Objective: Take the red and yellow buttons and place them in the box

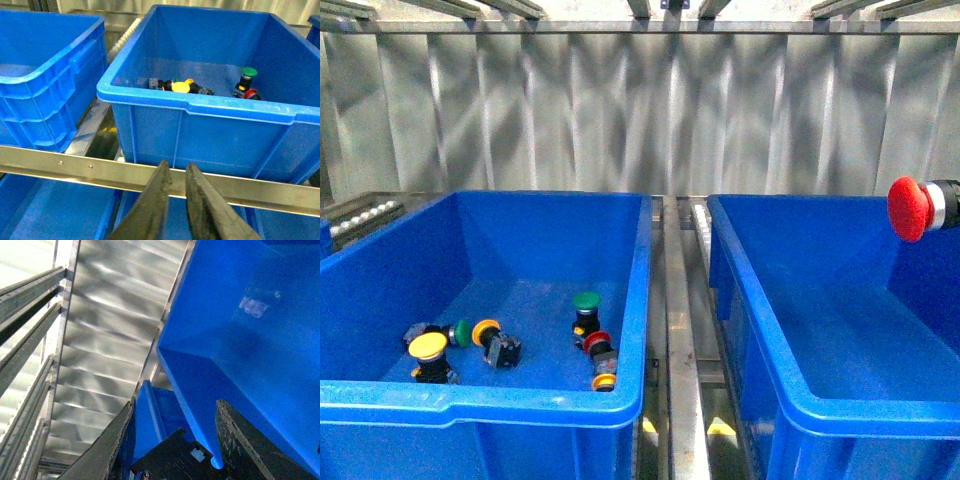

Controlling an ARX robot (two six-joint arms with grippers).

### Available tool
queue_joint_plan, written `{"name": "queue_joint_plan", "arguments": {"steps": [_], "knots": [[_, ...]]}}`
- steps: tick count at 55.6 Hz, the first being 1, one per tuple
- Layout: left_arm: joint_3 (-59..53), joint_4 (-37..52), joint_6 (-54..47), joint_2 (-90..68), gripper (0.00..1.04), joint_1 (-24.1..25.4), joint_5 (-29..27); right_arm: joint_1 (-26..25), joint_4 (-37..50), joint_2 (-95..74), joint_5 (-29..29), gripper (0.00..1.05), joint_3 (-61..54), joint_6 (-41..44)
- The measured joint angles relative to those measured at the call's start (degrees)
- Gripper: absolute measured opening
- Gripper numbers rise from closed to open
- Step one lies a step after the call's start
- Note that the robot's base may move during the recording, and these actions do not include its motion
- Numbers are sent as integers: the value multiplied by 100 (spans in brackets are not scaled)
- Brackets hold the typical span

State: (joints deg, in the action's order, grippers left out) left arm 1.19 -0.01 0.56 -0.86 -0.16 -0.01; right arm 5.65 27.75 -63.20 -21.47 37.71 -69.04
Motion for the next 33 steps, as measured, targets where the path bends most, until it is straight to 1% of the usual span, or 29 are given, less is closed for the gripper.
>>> {"name": "queue_joint_plan", "arguments": {"steps": [1,6,12,13,15,17,19,21,25,27,30,33], "knots": [[0,0,0,0,20,0,2,2,0,-2,-7,40,0,31],[0,0,0,2,33,0,2,24,4,-2,-42,40,0,162],[0,-2,0,2,56,0,2,63,76,-4,-35,40,-7,254],[0,-2,0,2,56,0,2,63,83,-4,-35,40,-9,254],[0,-2,0,2,64,0,2,74,149,-4,-20,40,-31,254],[0,-2,0,2,69,0,2,83,197,-4,-17,40,-46,258],[0,-2,0,2,77,0,2,96,216,-4,-15,40,-59,271],[0,-2,0,2,81,0,2,105,216,-7,-15,40,-66,273],[0,-2,0,2,96,0,2,133,229,-7,-15,40,-72,273],[0,-2,-13,2,99,0,2,146,258,-7,-17,40,-74,273],[0,-2,-11,2,96,0,2,162,315,-9,-13,40,-74,278],[0,-2,-11,2,97,0,2,175,332,-9,-2,40,-74,295]]}}
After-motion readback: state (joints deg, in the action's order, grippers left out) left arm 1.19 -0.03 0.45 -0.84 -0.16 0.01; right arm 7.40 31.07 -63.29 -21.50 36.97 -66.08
